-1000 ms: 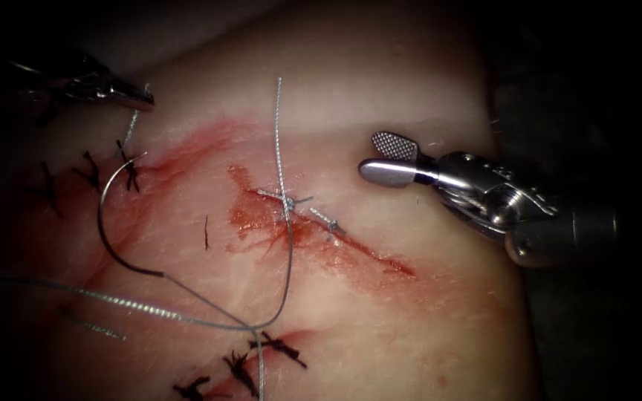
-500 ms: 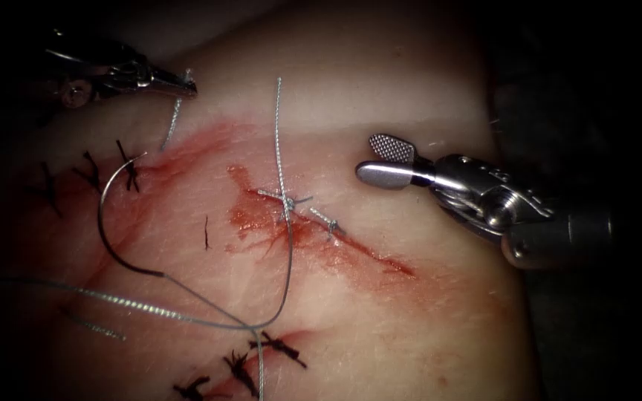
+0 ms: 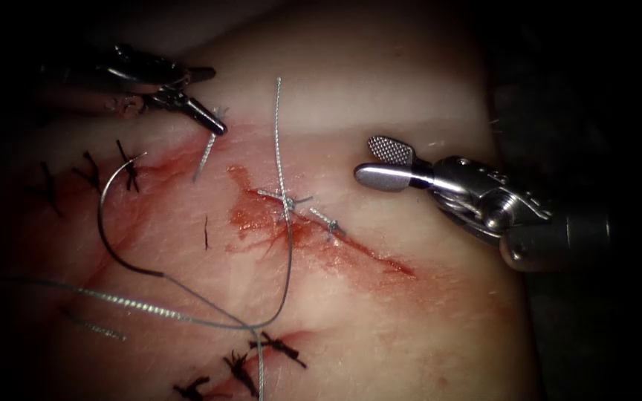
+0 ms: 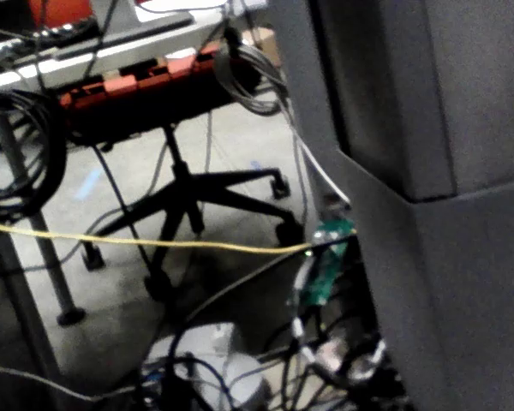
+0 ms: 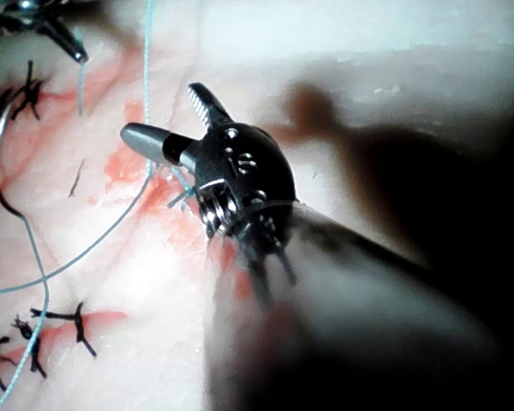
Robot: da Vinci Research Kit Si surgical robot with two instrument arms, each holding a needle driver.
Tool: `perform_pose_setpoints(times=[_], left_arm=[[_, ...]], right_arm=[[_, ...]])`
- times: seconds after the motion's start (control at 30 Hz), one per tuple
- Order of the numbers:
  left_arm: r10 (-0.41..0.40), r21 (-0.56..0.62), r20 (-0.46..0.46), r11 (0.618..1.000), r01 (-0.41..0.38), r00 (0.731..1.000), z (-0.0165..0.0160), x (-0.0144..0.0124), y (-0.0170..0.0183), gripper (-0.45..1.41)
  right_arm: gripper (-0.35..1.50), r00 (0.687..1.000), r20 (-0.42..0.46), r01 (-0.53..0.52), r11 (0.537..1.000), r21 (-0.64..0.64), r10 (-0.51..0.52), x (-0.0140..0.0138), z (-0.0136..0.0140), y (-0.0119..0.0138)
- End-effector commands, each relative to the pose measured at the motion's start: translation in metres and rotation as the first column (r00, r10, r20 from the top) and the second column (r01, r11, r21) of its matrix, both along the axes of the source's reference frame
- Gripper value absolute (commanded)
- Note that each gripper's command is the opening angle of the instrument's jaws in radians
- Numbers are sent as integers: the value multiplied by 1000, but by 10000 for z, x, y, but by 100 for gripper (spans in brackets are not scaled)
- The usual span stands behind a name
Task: Wound Closure
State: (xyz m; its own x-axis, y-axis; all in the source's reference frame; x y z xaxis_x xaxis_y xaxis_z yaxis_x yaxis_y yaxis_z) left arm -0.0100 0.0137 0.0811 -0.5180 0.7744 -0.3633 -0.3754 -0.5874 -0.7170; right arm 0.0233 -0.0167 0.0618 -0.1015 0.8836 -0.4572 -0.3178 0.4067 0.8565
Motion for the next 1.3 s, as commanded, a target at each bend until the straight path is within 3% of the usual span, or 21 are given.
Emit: perform_pose_setpoints(times=[0.03,0.23,0.43,0.6,0.7,0.93,1.07,1.2,1.27,1.3], left_arm=[[21,-4,-18,1000,-22,1000,6,-3,-2,138],[201,-162,-72,964,-210,977,11,1,-1,138],[396,-309,-204,842,-442,895,13,3,12,138],[398,-290,-208,847,-445,893,-7,3,24,138],[334,-301,-135,883,-359,933,-46,2,32,121],[217,-175,28,962,-209,976,-120,6,20,115],[288,-75,141,957,-280,947,-155,5,6,110],[276,75,217,952,-298,936,-187,10,-12,88],[303,87,249,939,-333,920,-202,11,-16,43],[319,86,260,932,-351,911,-207,12,-18,34]], right_arm=[[140,1000,-2,1,1000,0,-1,8,2,-3],[140,1000,-2,1,1000,0,-1,8,2,-3],[142,1000,-2,1,1000,0,-1,8,1,-3],[142,1000,-3,1,1000,1,-1,8,1,-3],[142,1000,-3,2,1000,1,-2,7,1,-3],[142,1000,-4,2,1000,2,-2,5,0,-3],[140,1000,-4,2,1000,3,-2,4,-2,-2],[140,1000,-5,3,1000,3,-3,4,-2,-2],[138,1000,-5,3,1000,3,-3,4,-1,-2],[138,1000,-5,3,1000,3,-3,4,-1,-2]])
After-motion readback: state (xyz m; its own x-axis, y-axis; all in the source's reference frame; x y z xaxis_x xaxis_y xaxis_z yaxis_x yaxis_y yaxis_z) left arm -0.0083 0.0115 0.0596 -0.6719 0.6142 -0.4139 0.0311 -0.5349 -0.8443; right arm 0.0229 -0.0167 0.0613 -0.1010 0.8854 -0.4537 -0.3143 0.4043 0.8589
